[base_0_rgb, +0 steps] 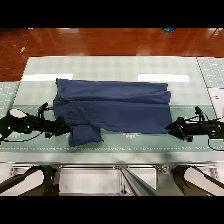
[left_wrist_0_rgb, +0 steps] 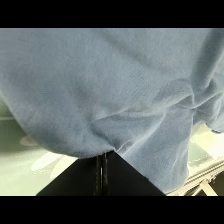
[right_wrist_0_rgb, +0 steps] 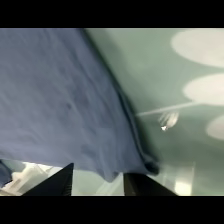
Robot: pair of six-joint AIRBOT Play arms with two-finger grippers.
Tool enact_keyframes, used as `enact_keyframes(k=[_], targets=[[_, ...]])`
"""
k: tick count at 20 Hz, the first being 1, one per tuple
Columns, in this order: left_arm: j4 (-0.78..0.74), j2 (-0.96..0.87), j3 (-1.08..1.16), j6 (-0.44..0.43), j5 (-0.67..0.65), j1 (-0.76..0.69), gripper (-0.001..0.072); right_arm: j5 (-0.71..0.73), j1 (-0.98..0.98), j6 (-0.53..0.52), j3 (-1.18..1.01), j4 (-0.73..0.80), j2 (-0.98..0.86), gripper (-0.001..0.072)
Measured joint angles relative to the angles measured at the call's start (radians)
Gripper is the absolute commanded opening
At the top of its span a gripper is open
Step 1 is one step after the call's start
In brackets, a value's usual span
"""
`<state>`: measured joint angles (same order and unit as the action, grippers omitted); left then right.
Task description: Fold the shirts.
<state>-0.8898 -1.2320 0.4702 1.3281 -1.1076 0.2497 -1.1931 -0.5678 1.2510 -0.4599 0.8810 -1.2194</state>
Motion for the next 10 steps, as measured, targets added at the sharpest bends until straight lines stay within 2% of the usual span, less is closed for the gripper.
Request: enact_keyframes(k=[2, 3, 4, 5, 7, 10], targets=[[0.0, 0.0, 0.0, 0.0, 0.0, 0.0, 0.0022, 0.0, 0.022, -0.026, -0.007, -0.036, -0.03, 0.0387], [0.0, 0.0, 0.0, 0.0, 0.0, 0.0, 0.0023, 0.005, 0.043, -0.032, -0.017, -0.045, -0.041, 0.0288], [0.0, 0.0, 0.0, 0.0, 0.0, 0.0, 0.0022, 0.024, 0.066, -0.032, -0.03, -0.047, -0.049, 0.0122], [-0.002, 0.0, 0.002, 0.0, 0.0, -0.001, 0.0023, 0.066, 0.093, -0.032, -0.051, -0.05, -0.055, 0.0027], [-0.014, -0.001, 0.018, 0.0, -0.002, -0.001, 0.0022, 0.123, 0.14, -0.03, -0.106, -0.06, -0.063, 0.0027], [-0.042, -0.002, 0.095, 0.0, 0.035, 0.004, 0.0022, 0.077, 0.187, -0.031, -0.209, -0.074, -0.055, 0.0027]])
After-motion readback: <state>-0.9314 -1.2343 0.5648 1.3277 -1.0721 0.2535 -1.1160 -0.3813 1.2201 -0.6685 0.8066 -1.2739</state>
